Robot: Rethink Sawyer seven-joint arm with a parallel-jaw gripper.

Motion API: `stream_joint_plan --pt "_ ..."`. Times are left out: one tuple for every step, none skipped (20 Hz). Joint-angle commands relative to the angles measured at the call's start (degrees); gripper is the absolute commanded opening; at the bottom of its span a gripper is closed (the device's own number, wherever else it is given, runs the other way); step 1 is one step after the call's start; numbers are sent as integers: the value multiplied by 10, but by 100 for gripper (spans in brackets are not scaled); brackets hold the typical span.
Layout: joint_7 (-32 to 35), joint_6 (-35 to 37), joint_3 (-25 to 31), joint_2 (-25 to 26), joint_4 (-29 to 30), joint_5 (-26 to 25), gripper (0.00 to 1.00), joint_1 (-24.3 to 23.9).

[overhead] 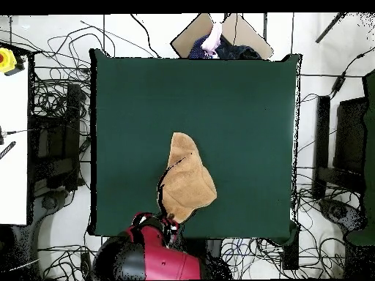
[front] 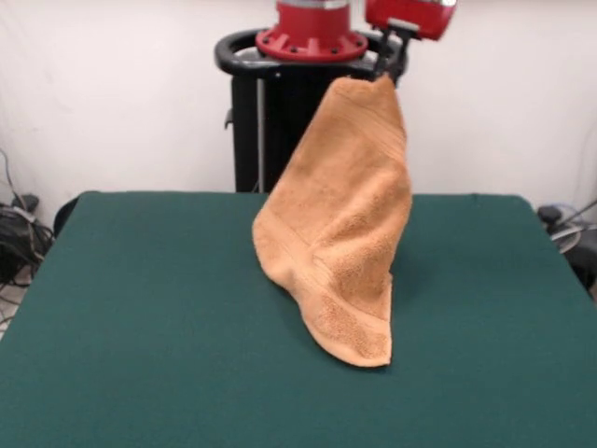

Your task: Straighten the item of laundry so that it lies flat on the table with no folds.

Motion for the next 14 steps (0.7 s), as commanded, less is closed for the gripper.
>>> stream_joint_plan --pt "230 -85 89 38 107 102 0 28" --pt "235 -93 94 37 117 110 0 32" --pt "241 -94 94 36 120 115 0 38" --pt "249 -92 92 37 119 121 0 48" --pt "255 -86 86 35 119 124 0 59" --pt "263 -79 81 32 118 128 0 71" --pt "270 -72 76 30 118 132 0 83" --pt "280 -67 73 29 118 137 0 95" --pt "288 -62 70 28 118 141 0 106" --pt "296 -58 67 26 118 145 0 117" --pt "304 -52 61 23 118 147 0 129" --pt "314 -40 55 19 114 149 0 144" --pt "324 -26 46 14 110 149 0 158" --pt "334 -12 38 10 107 150 0 173"
